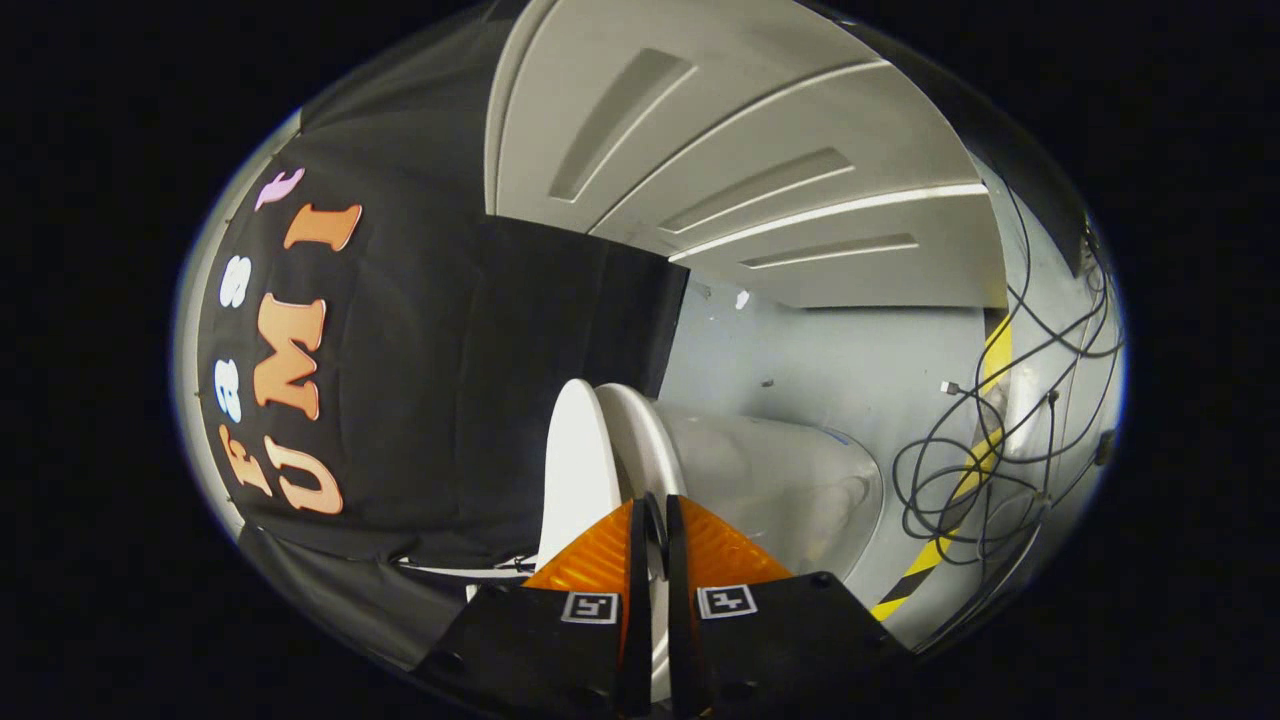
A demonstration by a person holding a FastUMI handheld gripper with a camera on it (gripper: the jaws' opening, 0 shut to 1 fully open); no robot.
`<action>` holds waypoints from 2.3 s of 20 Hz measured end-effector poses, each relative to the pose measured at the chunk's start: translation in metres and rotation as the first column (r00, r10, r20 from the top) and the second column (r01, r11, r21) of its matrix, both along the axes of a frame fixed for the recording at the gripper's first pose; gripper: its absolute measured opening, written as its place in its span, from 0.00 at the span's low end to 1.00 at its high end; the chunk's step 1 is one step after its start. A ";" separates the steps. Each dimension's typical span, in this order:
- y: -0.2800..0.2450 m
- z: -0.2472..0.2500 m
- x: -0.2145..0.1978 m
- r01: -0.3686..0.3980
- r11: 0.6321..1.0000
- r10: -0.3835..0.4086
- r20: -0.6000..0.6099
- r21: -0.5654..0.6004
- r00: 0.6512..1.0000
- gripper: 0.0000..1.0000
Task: Open the toilet lid.
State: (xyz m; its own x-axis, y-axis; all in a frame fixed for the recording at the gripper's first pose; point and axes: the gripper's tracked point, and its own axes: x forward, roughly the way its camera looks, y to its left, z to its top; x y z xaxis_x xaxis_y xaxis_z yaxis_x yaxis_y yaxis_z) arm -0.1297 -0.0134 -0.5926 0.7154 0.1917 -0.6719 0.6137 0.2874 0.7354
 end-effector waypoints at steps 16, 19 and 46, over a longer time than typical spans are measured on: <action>0.042 0.143 0.060 0.007 0.980 0.028 0.169 -0.201 0.985 0.15; 0.069 0.180 0.068 -0.015 0.975 0.064 0.213 -0.222 0.975 0.15; 0.299 0.335 0.091 -0.192 0.770 0.435 0.280 -0.609 0.856 0.22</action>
State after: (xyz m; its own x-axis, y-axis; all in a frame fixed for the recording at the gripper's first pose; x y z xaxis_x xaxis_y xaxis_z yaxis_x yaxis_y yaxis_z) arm -0.0388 0.2859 -0.2579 0.8983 0.1446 -0.4149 0.1168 0.8317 0.5428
